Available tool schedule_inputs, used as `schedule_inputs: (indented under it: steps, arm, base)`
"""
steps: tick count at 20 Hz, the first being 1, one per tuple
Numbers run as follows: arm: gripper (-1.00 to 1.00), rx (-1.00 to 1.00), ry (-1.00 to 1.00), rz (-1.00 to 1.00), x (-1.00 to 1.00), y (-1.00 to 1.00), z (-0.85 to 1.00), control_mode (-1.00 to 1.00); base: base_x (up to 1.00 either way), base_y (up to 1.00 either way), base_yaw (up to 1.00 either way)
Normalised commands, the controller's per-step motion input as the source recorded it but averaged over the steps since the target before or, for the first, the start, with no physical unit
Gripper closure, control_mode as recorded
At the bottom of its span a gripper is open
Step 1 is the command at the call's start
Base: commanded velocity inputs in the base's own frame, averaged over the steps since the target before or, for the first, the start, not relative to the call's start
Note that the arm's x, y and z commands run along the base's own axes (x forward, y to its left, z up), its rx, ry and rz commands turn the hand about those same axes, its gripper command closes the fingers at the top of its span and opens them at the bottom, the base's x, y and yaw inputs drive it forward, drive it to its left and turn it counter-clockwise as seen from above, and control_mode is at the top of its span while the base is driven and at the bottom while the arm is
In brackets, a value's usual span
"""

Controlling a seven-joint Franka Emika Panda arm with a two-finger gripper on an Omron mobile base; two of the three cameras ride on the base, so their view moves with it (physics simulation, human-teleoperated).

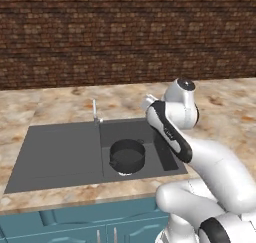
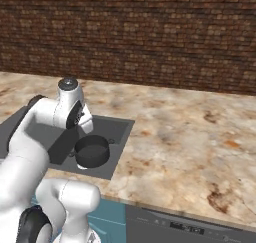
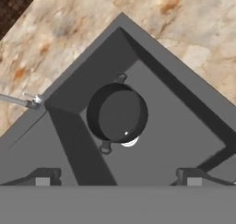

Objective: Move the pot and pan from the stove into the sink.

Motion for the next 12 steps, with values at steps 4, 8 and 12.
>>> schedule_inputs:
  steps: [4,8,12]
  arm:
    - [-1.00,-0.05,-0.11,0.06,-1.00,-0.27,0.28,-1.00]
    - [-1.00,-0.05,-0.18,0.08,-0.96,-0.19,0.07,-1.00]
    - [-1.00,-0.06,-0.32,0.07,-0.84,-0.15,0.00,-1.00]
  base:
    - [0.00,0.00,0.00]
    - [0.00,0.00,0.00]
    - [0.00,0.00,0.00]
